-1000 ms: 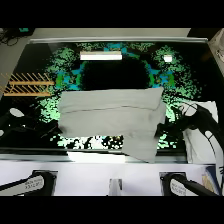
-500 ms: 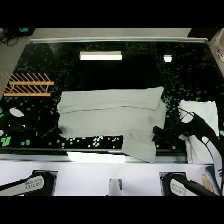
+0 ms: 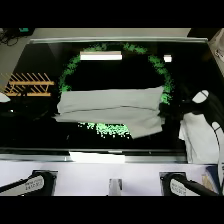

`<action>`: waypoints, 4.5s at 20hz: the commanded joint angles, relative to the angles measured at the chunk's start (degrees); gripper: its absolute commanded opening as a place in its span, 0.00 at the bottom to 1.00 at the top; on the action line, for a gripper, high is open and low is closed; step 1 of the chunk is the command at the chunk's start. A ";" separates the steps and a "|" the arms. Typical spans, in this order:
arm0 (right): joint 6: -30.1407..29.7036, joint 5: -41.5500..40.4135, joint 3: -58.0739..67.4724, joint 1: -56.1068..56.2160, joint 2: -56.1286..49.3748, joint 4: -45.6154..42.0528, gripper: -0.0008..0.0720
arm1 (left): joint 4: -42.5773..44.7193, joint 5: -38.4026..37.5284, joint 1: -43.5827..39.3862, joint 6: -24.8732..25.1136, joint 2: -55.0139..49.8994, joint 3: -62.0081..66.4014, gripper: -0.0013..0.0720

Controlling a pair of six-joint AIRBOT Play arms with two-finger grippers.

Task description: Fold the shirts.

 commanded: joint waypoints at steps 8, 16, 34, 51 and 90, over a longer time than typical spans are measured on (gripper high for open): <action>6.05 -12.11 28.92 -0.02 -23.58 7.98 0.05 | -0.63 0.94 -3.13 -11.28 -22.01 30.60 0.07; 3.89 -10.73 28.94 -0.04 -30.53 10.05 0.16 | -1.09 -0.81 -4.37 -13.00 -32.39 32.11 0.35; -4.87 3.32 31.23 -5.46 -35.91 6.69 0.97 | -1.05 -6.97 -3.74 -10.58 -15.56 43.50 0.70; -0.24 12.26 31.54 -0.39 -16.81 7.52 0.05 | -8.39 11.50 -37.09 -8.28 -19.74 30.53 0.07; 8.59 1.31 31.54 27.08 -23.54 15.82 0.94 | -0.07 5.62 -22.86 -7.80 20.11 30.25 0.07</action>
